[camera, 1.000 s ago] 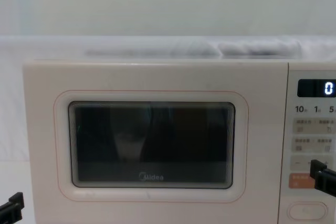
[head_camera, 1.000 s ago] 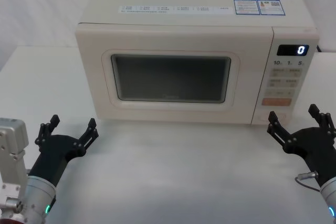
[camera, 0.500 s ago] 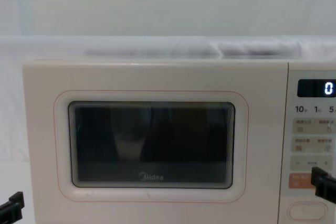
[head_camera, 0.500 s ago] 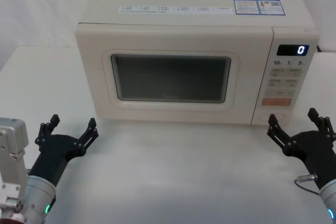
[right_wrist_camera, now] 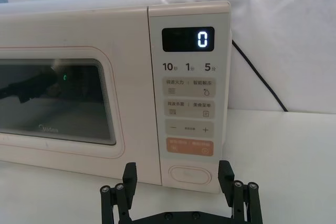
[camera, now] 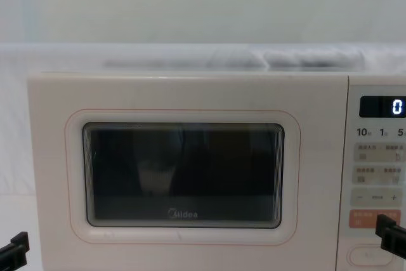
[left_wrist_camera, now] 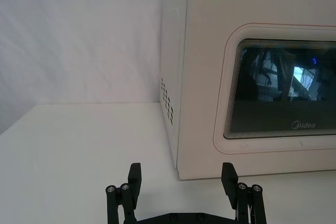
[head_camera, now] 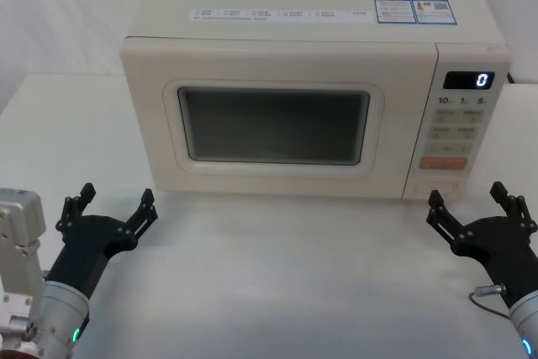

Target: Press the button to open the microwave door with one hand; close the microwave door with the other hand.

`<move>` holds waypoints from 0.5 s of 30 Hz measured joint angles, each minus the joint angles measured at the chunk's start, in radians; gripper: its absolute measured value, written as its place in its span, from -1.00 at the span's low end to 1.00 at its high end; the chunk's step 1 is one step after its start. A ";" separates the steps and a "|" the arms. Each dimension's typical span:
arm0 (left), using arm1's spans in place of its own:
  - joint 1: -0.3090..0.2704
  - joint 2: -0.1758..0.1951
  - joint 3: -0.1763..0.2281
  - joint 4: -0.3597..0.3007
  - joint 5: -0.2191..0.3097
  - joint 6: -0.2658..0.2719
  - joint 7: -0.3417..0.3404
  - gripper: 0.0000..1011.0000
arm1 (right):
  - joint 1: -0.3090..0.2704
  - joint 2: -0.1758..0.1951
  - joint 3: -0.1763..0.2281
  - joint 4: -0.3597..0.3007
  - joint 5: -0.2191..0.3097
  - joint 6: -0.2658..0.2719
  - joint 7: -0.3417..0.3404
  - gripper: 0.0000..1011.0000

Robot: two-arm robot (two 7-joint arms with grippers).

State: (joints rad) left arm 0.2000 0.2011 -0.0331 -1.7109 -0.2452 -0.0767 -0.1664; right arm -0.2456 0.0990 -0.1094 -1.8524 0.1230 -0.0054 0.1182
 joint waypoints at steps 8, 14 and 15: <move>0.000 0.000 0.000 0.000 0.000 0.000 0.000 0.98 | -0.001 0.001 0.000 -0.002 -0.001 0.000 0.000 0.98; 0.000 0.000 0.000 0.000 0.000 0.000 0.000 0.98 | -0.001 0.001 0.000 -0.002 -0.001 0.000 0.000 0.98; 0.000 0.000 0.000 0.000 0.000 0.000 0.000 0.98 | -0.001 0.001 0.000 -0.002 -0.001 0.000 0.000 0.98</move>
State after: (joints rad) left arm 0.2000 0.2011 -0.0331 -1.7109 -0.2453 -0.0766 -0.1664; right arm -0.2462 0.0999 -0.1096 -1.8548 0.1217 -0.0059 0.1184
